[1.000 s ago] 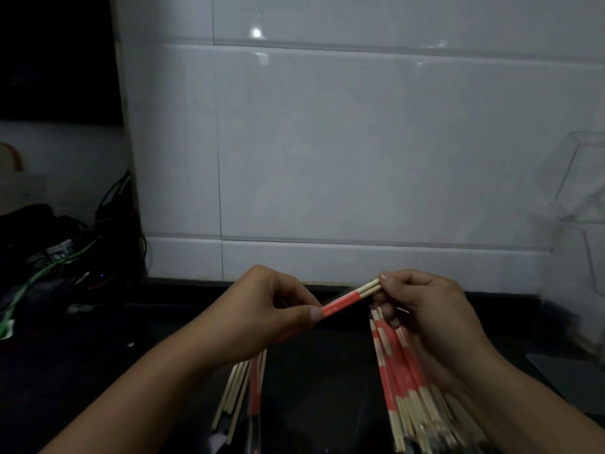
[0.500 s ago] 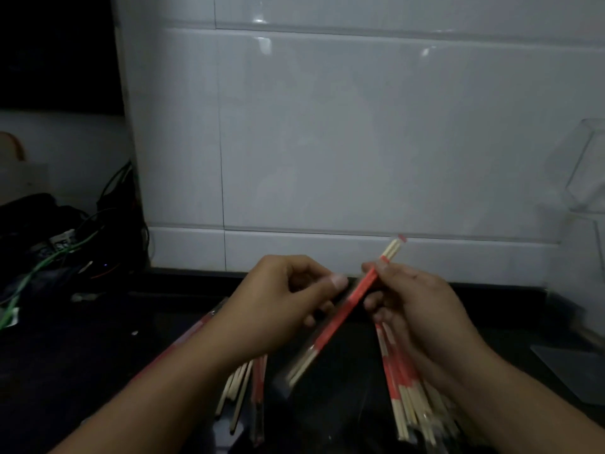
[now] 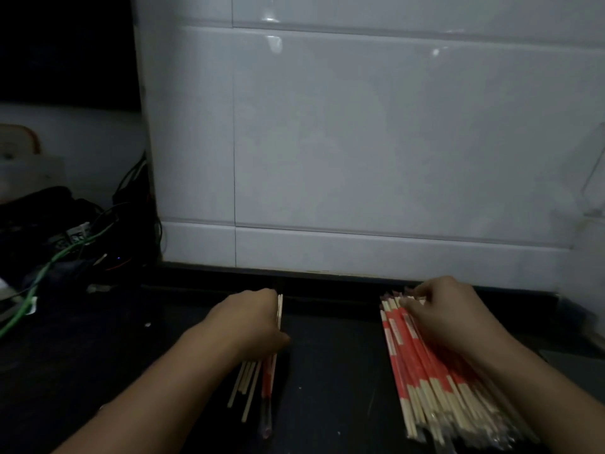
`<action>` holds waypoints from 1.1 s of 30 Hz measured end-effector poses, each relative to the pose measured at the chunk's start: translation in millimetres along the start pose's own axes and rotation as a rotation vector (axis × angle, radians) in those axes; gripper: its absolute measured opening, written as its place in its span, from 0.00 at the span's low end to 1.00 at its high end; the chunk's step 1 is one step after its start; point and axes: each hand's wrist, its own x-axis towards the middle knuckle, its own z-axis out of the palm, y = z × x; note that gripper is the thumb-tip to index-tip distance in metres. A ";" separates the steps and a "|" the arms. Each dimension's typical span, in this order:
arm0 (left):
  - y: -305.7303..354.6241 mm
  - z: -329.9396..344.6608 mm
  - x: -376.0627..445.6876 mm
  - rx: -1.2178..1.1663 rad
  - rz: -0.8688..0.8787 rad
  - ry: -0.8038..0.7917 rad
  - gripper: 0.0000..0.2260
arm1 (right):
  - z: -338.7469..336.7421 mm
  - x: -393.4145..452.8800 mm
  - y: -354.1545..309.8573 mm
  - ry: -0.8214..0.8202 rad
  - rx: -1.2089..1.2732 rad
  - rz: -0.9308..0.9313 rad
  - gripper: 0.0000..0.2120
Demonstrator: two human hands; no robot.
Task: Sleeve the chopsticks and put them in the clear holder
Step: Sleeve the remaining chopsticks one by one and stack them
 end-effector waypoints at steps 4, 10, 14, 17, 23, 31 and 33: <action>-0.2 -0.1 1.0 -0.074 0.026 -0.045 0.22 | -7.6 -17.5 -27.7 0.119 0.146 -0.153 0.06; -8.2 -12.0 9.1 -0.706 0.205 0.229 0.22 | -1.3 -55.6 -65.7 -0.022 0.377 -0.293 0.05; 9.2 -23.6 -10.7 -1.011 0.505 0.276 0.27 | -5.9 -69.5 -84.4 -0.248 0.673 -0.235 0.08; 21.3 -22.1 -21.5 -0.995 0.619 0.250 0.28 | -10.4 -71.7 -87.5 -0.348 0.759 -0.206 0.14; 24.6 -23.9 -26.4 -0.992 0.636 0.350 0.26 | -10.6 -70.6 -84.5 -0.329 0.814 -0.258 0.11; 32.6 -14.7 -21.2 -1.300 0.436 0.663 0.18 | -4.8 -70.8 -85.8 -0.609 0.858 -0.210 0.09; 30.3 -13.2 -18.4 -1.277 0.362 0.725 0.22 | -2.8 -64.6 -80.5 -0.514 0.904 -0.144 0.10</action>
